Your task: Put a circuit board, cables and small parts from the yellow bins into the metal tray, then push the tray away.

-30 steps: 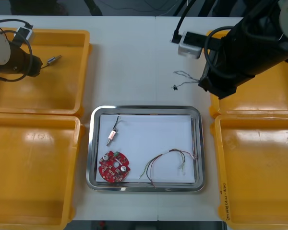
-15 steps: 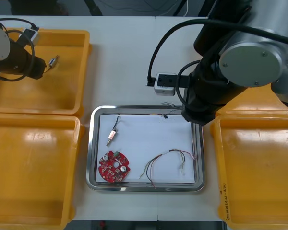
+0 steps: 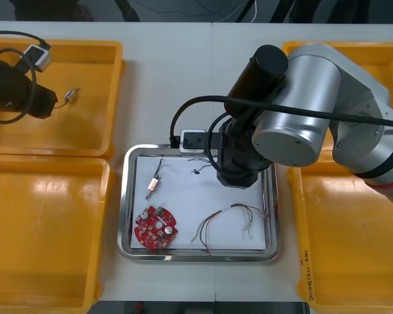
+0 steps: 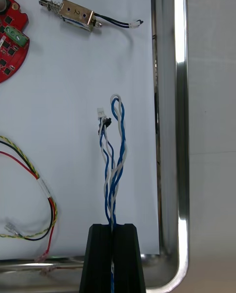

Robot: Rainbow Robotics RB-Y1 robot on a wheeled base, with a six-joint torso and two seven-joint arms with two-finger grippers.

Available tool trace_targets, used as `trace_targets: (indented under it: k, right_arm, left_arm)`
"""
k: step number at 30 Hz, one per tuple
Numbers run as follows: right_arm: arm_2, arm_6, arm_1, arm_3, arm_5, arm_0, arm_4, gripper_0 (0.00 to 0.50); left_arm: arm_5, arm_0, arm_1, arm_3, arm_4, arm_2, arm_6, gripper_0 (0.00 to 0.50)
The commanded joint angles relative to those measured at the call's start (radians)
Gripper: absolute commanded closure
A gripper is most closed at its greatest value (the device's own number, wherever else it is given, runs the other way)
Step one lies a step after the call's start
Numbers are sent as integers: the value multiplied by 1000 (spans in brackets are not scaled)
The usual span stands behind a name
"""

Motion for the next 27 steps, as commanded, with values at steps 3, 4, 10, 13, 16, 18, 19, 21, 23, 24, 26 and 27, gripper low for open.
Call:
trace_targets:
  k: [3,4,10,13,16,18,19,21,23,24,26,27]
  right_arm:
    - [78,57,17,51,-60,34,45,500]
    - [87,57,17,54,-63,34,55,500]
    - [123,57,23,100,-114,34,84,500]
    - [126,61,33,129,-139,34,85,500]
    - [140,66,38,158,-169,34,108,500]
    - [156,61,38,172,-191,34,122,500]
    - [164,58,37,177,-201,34,128,500]
    - [169,57,35,184,-205,34,127,500]
    - [169,54,35,186,-200,34,119,500]
    - [169,54,37,186,-200,34,117,500]
    - [169,49,35,186,-197,34,110,500]
    - [169,49,35,186,-194,35,110,499]
  left_arm:
    - [9,86,78,-106,47,57,-13,500]
    - [9,94,81,-114,49,59,-15,500]
    - [9,140,104,-158,69,68,-16,500]
    - [9,158,108,-176,72,73,-13,500]
    - [9,175,111,-189,75,82,-15,500]
    - [9,177,113,-189,80,82,-16,500]
    - [9,175,113,-189,80,82,-13,500]
    - [9,175,113,-189,81,82,-12,500]
    - [9,175,115,-189,81,80,-9,454]
    - [9,175,113,-189,83,80,-7,347]
    - [9,175,113,-189,81,82,-6,170]
    - [9,177,113,-189,81,82,-6,103]
